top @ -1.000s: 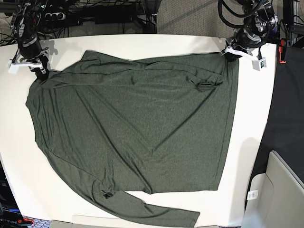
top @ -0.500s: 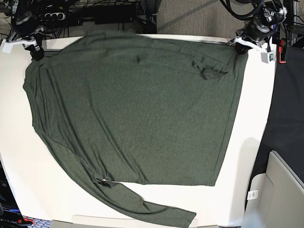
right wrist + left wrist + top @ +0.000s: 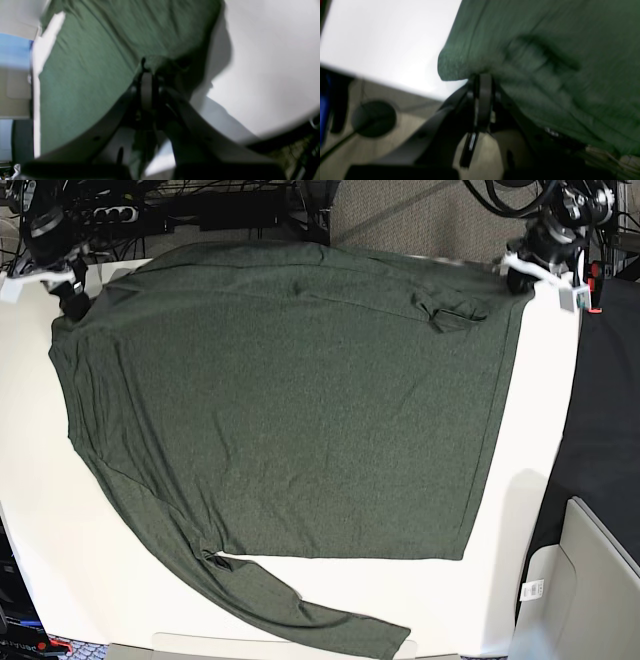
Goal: Fold the T-shirt properly
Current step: 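Lift and drag the shirt's collar edge toward the robot with both grippers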
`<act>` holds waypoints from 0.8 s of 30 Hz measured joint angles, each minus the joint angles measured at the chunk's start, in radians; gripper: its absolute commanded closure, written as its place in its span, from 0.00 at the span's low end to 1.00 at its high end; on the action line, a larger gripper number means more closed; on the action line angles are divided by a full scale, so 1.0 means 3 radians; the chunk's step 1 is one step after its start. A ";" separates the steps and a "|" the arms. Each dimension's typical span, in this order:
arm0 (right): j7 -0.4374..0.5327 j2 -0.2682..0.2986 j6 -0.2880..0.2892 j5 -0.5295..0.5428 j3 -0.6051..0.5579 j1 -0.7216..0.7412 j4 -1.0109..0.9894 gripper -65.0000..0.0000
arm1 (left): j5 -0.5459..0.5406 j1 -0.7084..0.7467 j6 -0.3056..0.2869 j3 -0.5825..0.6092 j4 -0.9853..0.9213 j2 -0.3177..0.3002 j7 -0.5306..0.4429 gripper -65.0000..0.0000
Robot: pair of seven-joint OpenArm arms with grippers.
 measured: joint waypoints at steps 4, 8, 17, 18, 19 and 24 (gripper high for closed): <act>0.0005 0.0000 0.0000 -0.0011 0.0000 0.0217 -0.0009 0.99 | -0.0022 -0.0276 -0.0008 0.0009 0.0008 -0.0001 -0.0013 1.00; 0.0005 0.0001 0.0008 -0.0041 0.0003 0.0399 -0.0184 0.99 | 0.0017 -0.0455 -0.0005 0.0009 -0.0003 0.0006 0.0006 1.00; 0.0003 0.0009 -0.0010 -0.0060 0.0005 0.0879 -0.0749 0.99 | 0.0014 -0.0964 -0.0005 0.0009 -0.0155 0.0009 0.0001 1.00; 0.0001 0.0010 0.0000 -0.0060 0.0005 0.0917 -0.0781 0.99 | 0.0017 -0.0996 -0.0004 0.0009 -0.0173 0.0009 0.0004 1.00; 0.0003 0.0010 -0.0001 -0.0060 0.0006 0.0959 -0.0813 0.99 | 0.0019 -0.1038 -0.0005 0.0009 -0.0203 0.0010 0.0006 1.00; 0.0008 0.0009 -0.0001 -0.0060 0.0006 0.1176 -0.0991 0.99 | 0.0038 -0.1269 0.0018 0.0009 -0.0387 0.0019 0.0001 1.00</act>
